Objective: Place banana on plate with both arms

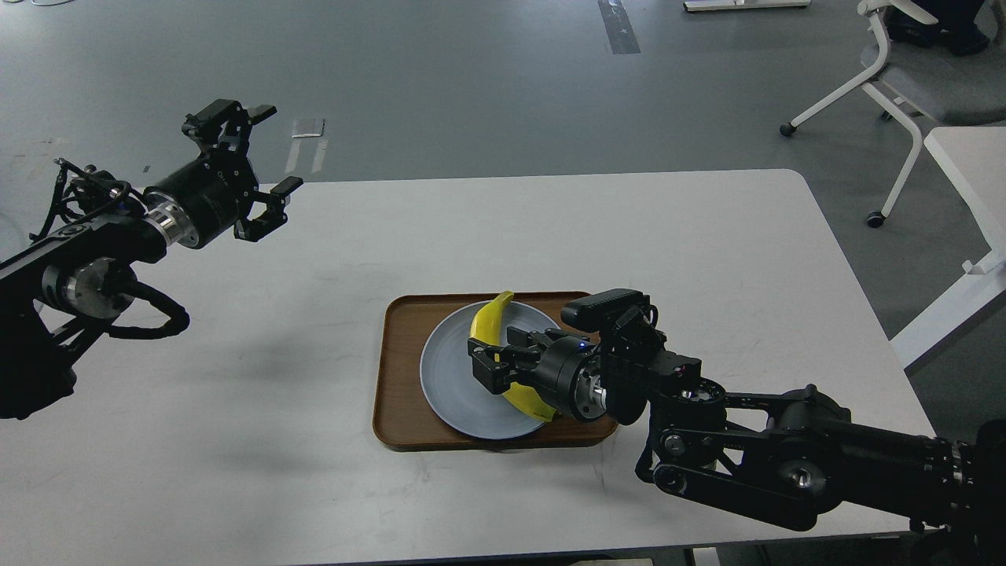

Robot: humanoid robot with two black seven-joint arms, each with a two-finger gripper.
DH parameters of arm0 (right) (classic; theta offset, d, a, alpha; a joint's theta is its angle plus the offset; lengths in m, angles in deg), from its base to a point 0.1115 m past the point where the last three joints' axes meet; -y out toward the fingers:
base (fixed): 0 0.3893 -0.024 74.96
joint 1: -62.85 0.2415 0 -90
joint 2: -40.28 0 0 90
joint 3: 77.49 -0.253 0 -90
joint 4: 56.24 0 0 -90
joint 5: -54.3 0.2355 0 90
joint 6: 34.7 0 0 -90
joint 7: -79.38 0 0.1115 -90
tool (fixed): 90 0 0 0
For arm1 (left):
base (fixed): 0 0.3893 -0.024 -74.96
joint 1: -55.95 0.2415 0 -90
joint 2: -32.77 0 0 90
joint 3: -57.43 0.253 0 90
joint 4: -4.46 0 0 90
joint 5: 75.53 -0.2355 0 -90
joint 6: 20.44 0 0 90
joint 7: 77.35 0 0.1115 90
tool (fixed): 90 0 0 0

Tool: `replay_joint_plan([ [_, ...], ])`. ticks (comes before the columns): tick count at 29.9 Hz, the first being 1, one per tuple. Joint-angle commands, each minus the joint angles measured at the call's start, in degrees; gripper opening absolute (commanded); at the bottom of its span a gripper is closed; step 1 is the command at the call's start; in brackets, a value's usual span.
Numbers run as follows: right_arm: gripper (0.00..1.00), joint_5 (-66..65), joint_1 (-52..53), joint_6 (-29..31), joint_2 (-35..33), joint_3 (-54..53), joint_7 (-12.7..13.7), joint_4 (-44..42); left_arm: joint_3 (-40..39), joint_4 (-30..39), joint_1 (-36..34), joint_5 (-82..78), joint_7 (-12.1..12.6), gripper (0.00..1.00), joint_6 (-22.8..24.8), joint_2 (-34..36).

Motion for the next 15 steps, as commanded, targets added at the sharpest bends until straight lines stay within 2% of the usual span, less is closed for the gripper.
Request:
replay_joint_plan([
  [1, 1.0, 3.7, 0.3, 0.0, -0.4, -0.3, 0.0, 0.3, 0.0, 0.0, 0.0, -0.1, 0.0, 0.98, 0.0, 0.0],
  [3, 1.0, 4.3, 0.7, -0.1, -0.5, -2.5, 0.0, 0.3, 0.0, 0.0, 0.0, -0.1, 0.0, 0.98, 0.0, -0.1],
  [8, 1.0, 7.7, 1.2, 0.0, 0.0, -19.2, 0.0, -2.0, -0.1, 0.0, 0.0, 0.0, 0.1, 0.98, -0.2, -0.2],
  [10, 1.0, 16.7, 1.6, 0.2, 0.5, -29.1, -0.1, -4.5, -0.6, 0.0, -0.1, 0.0, 0.0, 0.98, 0.1, -0.2],
  [12, 1.0, 26.8, 3.1, -0.1, 1.1, -34.7, -0.3, -7.5, -0.9, 0.0, -0.3, 0.1, 0.0, 0.98, 0.2, -0.2],
  [13, 1.0, 26.9, 3.1, -0.1, 1.1, -34.7, -0.3, -7.5, -0.9, 0.0, -0.3, 0.1, 0.0, 0.98, 0.2, -0.2],
  [15, 1.0, 38.9, 5.1, -0.3, 1.0, -39.7, -0.8, -12.2, -1.1, 0.0, -0.5, 0.5, -0.1, 0.98, 0.2, -0.3],
])
